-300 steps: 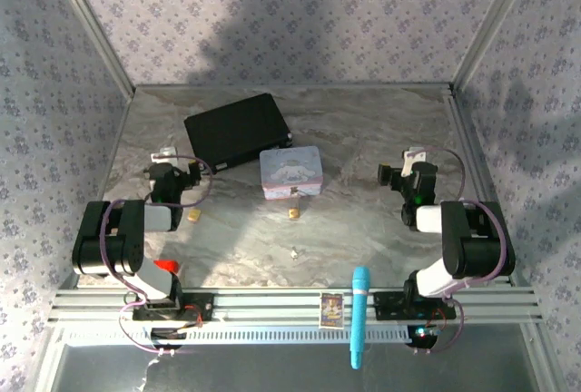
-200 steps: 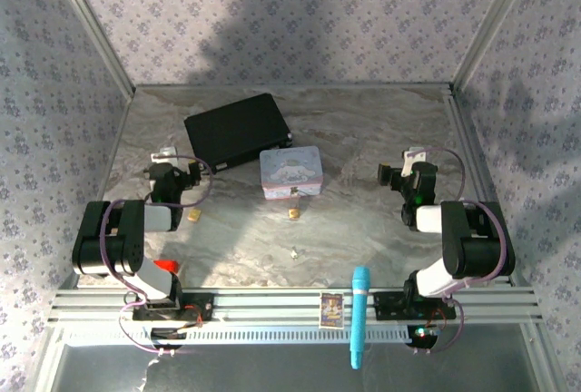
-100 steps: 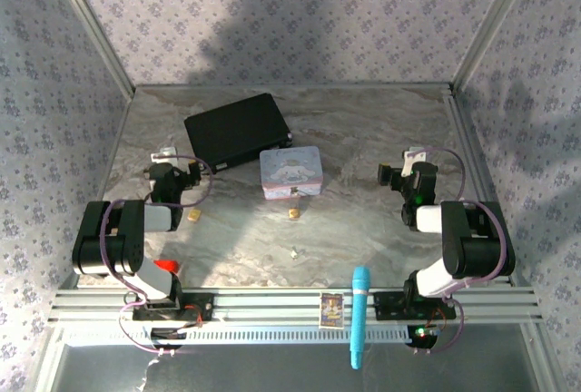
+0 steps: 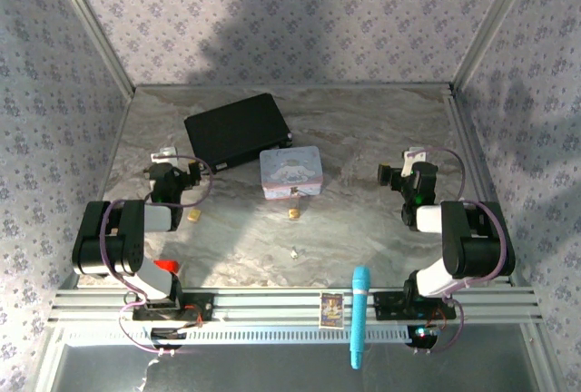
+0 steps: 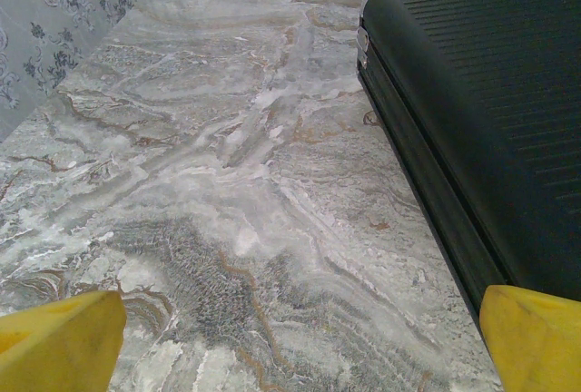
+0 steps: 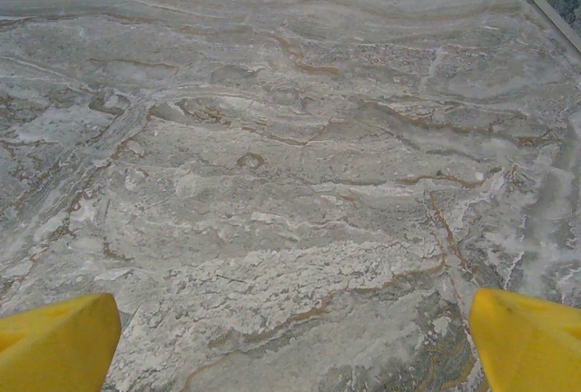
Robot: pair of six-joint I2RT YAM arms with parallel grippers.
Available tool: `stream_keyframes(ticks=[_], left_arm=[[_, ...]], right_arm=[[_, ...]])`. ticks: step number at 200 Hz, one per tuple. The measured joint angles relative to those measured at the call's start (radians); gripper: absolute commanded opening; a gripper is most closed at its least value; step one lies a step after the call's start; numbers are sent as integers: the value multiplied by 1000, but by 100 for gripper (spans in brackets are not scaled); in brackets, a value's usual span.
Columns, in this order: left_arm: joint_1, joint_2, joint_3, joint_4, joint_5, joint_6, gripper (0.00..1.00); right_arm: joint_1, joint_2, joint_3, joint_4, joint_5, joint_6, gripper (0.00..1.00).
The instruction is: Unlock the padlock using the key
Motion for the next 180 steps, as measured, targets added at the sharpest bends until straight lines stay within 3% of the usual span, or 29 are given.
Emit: stream_keyframes(ticks=[30, 86, 109, 142, 162, 180], left_arm=[[0, -78, -11, -46, -3, -3, 100], [-9, -330, 0, -256, -7, -78, 100], [-16, -426, 54, -445, 0, -181, 100], [-17, -572, 110, -623, 71, -406, 100], [-33, -606, 126, -732, 174, -517, 100], [-104, -603, 159, -858, 243, -569, 100]], right_arm=[[0, -63, 9, -81, -6, -1, 99], [0, -383, 66, -331, -38, 29, 99], [0, -458, 144, -509, -50, 122, 99], [7, -531, 181, -702, -167, 223, 99], [59, -564, 189, -832, -216, 285, 98], [143, -585, 196, -937, -237, 339, 97]])
